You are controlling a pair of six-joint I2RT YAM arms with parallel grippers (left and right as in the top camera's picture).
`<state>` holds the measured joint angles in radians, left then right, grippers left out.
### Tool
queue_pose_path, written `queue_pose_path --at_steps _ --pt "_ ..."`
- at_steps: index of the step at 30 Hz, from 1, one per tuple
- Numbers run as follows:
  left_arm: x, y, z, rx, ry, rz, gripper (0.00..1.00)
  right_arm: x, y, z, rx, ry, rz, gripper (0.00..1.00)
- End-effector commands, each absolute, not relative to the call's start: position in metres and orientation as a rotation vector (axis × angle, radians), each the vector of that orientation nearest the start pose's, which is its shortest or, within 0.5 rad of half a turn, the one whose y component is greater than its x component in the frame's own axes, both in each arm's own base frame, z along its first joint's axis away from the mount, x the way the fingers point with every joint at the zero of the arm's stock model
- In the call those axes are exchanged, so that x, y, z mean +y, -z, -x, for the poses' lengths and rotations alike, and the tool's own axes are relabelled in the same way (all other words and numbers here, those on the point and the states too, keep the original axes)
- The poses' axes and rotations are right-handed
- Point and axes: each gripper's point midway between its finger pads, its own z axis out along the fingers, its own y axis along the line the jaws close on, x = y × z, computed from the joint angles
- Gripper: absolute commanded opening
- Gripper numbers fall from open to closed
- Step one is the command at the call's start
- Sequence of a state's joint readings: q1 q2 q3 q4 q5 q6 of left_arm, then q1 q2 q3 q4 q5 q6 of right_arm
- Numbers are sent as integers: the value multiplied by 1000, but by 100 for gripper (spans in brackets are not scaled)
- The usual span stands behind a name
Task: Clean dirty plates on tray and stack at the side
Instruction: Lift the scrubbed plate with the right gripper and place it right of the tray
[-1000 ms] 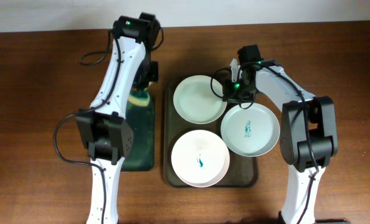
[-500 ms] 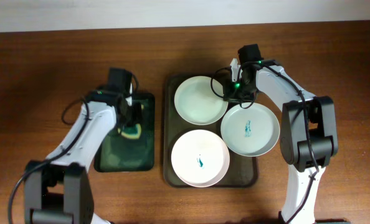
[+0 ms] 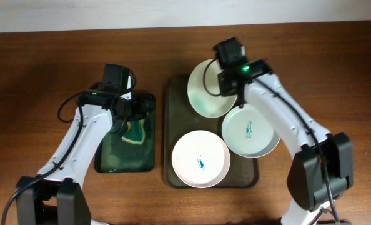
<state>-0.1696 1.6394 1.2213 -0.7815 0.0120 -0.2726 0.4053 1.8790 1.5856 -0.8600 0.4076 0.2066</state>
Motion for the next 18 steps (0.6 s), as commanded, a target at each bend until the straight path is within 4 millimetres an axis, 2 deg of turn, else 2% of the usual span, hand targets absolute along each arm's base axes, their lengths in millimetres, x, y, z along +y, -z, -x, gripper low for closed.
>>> queue_pose_path --at_steps 1,2,4,8,11,15,18 --pt "-65 -118 -375 2732 149 138 82 113 -199 -430 2301 761 110 4" --pt "-65 -118 -376 2730 149 138 86 119 -207 -427 2255 810 125 4" --pt "-65 -118 -375 2732 149 138 88 133 -227 -417 2134 926 151 4" --pt "-65 -117 -375 2734 149 138 89 141 -251 -404 1992 1072 168 4" --pt "-65 -118 -375 2732 149 138 93 145 -261 -394 1935 1154 206 4" --pt "-65 -118 -376 2731 150 138 93 162 -262 -386 1916 1138 257 4" --pt "-65 -118 -376 2731 150 138 93 168 -262 -383 1911 1127 272 4"
